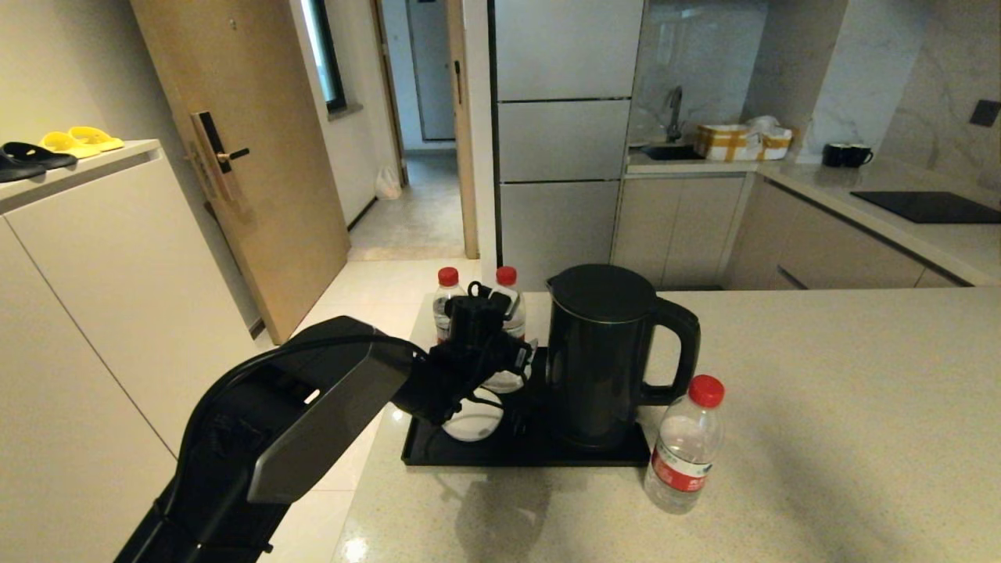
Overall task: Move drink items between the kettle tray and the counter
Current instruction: Return the bottled water to its original position
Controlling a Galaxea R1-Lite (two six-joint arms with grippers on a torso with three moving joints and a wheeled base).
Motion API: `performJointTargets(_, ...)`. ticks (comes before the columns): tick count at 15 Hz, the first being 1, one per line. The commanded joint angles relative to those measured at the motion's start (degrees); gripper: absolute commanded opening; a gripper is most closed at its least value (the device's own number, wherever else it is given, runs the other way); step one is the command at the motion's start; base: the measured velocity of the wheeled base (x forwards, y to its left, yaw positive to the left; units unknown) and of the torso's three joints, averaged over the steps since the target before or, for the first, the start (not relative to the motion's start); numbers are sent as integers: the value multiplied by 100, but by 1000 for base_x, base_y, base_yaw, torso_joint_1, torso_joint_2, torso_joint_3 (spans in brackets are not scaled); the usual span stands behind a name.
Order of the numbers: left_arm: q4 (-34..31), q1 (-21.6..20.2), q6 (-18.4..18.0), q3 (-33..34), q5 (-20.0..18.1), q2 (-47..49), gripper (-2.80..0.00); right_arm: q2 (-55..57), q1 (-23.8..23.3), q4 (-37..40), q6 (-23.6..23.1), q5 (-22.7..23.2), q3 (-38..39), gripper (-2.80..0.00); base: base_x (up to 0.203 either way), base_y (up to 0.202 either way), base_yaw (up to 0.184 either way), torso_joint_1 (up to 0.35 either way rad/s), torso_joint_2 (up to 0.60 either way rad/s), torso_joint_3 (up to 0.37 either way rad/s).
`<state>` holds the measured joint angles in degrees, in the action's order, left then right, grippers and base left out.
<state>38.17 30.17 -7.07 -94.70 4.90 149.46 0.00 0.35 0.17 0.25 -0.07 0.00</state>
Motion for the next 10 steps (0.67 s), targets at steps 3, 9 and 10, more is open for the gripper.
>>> performJointTargets(3,124,-3,4,220,11,-173,0,9,0,1,1,-1,9,-280,0,0,0,0,0,0)
performJointTargets(9,618,25,5,1669,-15,-1158,0,8,0,1,1,-1,9,-280,0,0,0,0,0,0)
performJointTargets(10,635,36,9,1966,-26,-1370,0,7,0,1,1,-1,9,-280,0,0,0,0,0,0)
